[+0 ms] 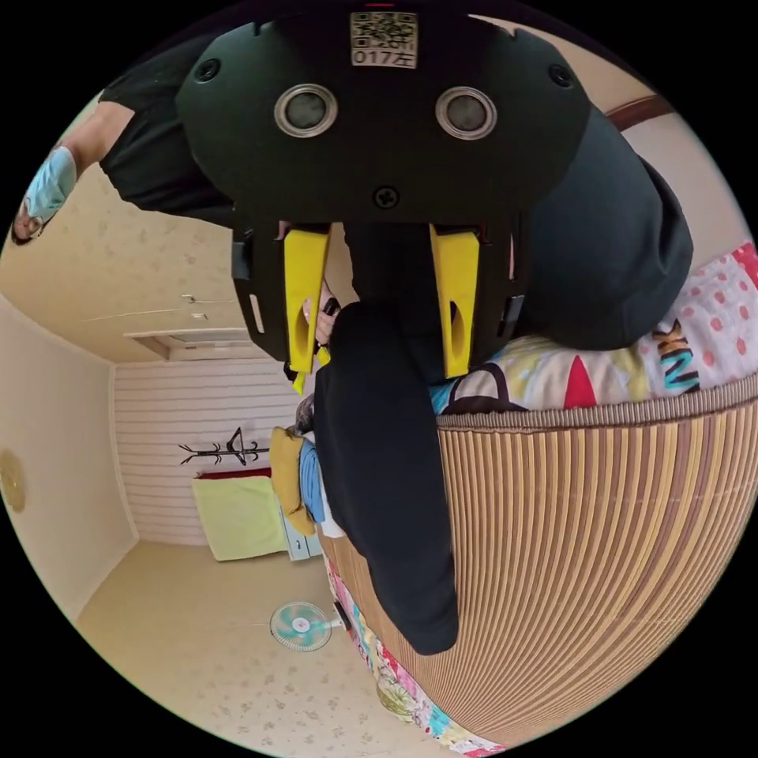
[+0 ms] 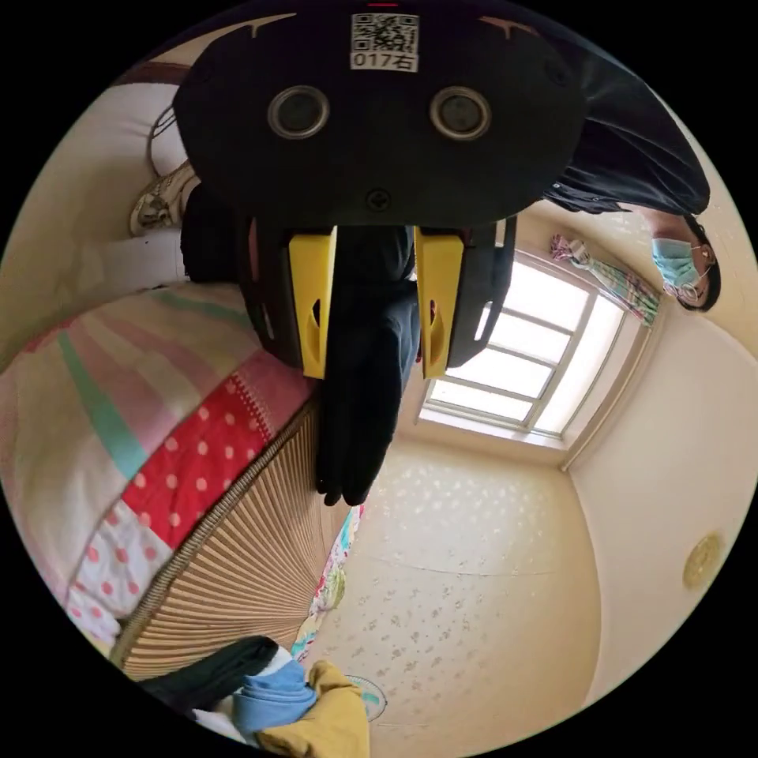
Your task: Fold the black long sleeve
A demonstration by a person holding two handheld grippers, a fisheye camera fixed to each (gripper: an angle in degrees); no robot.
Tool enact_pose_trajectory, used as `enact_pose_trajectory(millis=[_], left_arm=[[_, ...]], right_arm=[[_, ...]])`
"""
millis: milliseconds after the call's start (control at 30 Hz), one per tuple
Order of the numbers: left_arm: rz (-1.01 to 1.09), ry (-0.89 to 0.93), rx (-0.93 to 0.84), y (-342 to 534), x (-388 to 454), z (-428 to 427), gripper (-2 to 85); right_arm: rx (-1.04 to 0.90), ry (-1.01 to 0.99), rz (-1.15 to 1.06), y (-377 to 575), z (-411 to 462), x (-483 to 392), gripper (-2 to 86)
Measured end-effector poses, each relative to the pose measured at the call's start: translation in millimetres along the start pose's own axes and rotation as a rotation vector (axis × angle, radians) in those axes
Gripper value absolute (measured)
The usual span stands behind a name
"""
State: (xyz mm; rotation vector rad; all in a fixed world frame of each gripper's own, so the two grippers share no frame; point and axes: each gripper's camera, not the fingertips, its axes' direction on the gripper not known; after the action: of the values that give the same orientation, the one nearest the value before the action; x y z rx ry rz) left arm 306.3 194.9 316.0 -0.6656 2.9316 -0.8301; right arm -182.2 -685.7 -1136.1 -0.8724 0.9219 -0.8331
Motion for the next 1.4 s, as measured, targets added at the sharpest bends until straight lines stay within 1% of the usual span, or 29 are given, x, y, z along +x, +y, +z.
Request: enact_pose_trajectory(millis=[67,100,133,167,200,267,333,367,400,467,533,567,600,633,667,700,767,800,867,900,967,1000,1067,1133,1200,1267,1300,1367,1400], left_arm=[[-0.034,0.03,-0.033,-2.0,-5.7,9.1,18.6],[-0.025,0.059,-0.027,-0.1,-3.7,12.0,16.3],[-0.028,0.055,-0.018,3.0,-0.4,14.2,13.5],[-0.035,0.036,-0.013,4.7,1.6,14.8,12.6],[-0.03,0.016,-0.001,7.8,7.5,15.0,10.9],[-0.023,0.037,0.008,12.8,16.5,16.1,9.8],[0.001,0.091,0.009,24.1,35.7,22.7,8.7],[0.016,0.089,0.006,27.8,43.1,25.4,8.6],[0.053,0.067,-0.01,36.6,60.2,32.4,8.3],[0.118,0.032,-0.049,53.0,86.6,44.9,8.0],[0.196,-0.018,-0.092,79.7,115.4,59.4,8.0],[0.211,-0.034,-0.096,85.9,120.6,61.8,8.0],[0.239,-0.057,-0.083,97.3,129.6,62.6,8.4],[0.26,-0.059,-0.062,104.8,136.2,58.7,9.2],[0.268,-0.054,-0.058,106.8,139.0,56.1,9.7],[0.292,-0.04,-0.06,109.0,145.0,50.8,10.5],[0.346,-0.031,-0.041,112.3,154.5,40.2,11.0],[0.368,-0.05,-0.014,114.7,158.9,32.7,11.1],[0.373,-0.074,-0.005,114.7,162.3,26.8,11.2],[0.373,-0.069,-0.018,113.2,163.2,24.7,11.5],[0.37,-0.056,-0.017,113.3,162.3,17.5,11.7],[0.366,-0.056,0.002,115.6,160.3,9.2,11.8],[0.35,-0.067,0.041,121.9,154.4,-7.3,11.9],[0.319,-0.085,0.105,135.5,140.8,-33.2,12.0],[0.28,-0.108,0.159,148.2,127.1,-52.4,12.1],[0.222,-0.138,0.202,158.1,111.5,-66.0,12.2],[0.177,-0.137,0.204,161.2,100.9,-70.7,12.4],[0.136,-0.113,0.21,165.9,89.7,-75.4,12.5],[0.12,-0.112,0.228,170.8,86.4,-78.4,12.6]], right_arm=[[-0.008,0.032,0.162,37.9,-20.3,12.0,22.4],[-0.032,0.044,0.204,45.9,-21.7,15.3,23.3],[-0.087,0.053,0.267,60.4,-20.6,19.1,25.1],[-0.129,0.036,0.294,71.4,-16.0,17.3,25.3],[-0.144,0.02,0.297,75.3,-12.7,14.6,25.4],[-0.166,-0.077,0.29,77.8,5.5,-2.5,24.1],[-0.18,-0.148,0.28,68.6,24.1,-16.4,24.3],[-0.197,-0.2,0.274,59.7,38.4,-25.4,24.7],[-0.206,-0.212,0.278,55.1,45.2,-29.4,24.9],[-0.188,-0.173,0.289,35.5,53.6,-44.9,24.9],[-0.141,-0.252,0.278,22.7,51.4,-56.0,23.8],[-0.101,-0.307,0.282,17.1,46.9,-63.9,23.0],[-0.086,-0.314,0.281,14.7,44.5,-68.8,22.6],[-0.101,-0.294,0.253,6.9,44.2,-82.3,21.9],[-0.145,-0.249,0.161,-5.7,47.9,-104.7,21.3],[-0.166,-0.221,0.114,-13.3,50.0,-117.2,20.9],[-0.225,-0.17,-0.055,-56.4,57.8,-166.9,19.8],[-0.231,-0.159,-0.098,-69.5,58.6,-180.2,19.5],[-0.228,-0.069,-0.291,-126.0,53.0,-241.3,18.5],[-0.217,-0.042,-0.335,-140.2,48.7,-256.7,18.2],[-0.117,0.033,-0.452,-196.5,17.2,-307.0,17.2],[-0.084,0.044,-0.468,-209.8,6.6,-316.2,17.0],[0.062,0.094,-0.503,-259.0,-42.1,-341.7,16.0],[0.162,0.098,-0.473,-290.6,-79.6,-342.6,15.2],[0.253,0.091,-0.391,-315.8,-117.1,-325.9,14.4],[0.382,0.17,-0.235,-325.5,-161.5,-283.1,13.2],[0.402,0.2,-0.174,-324.5,-170.0,-268.0,12.9],[0.43,0.338,0.138,-306.5,-192.2,-197.9,11.9],[0.424,0.382,0.204,-299.2,-194.2,-182.8,11.8]])
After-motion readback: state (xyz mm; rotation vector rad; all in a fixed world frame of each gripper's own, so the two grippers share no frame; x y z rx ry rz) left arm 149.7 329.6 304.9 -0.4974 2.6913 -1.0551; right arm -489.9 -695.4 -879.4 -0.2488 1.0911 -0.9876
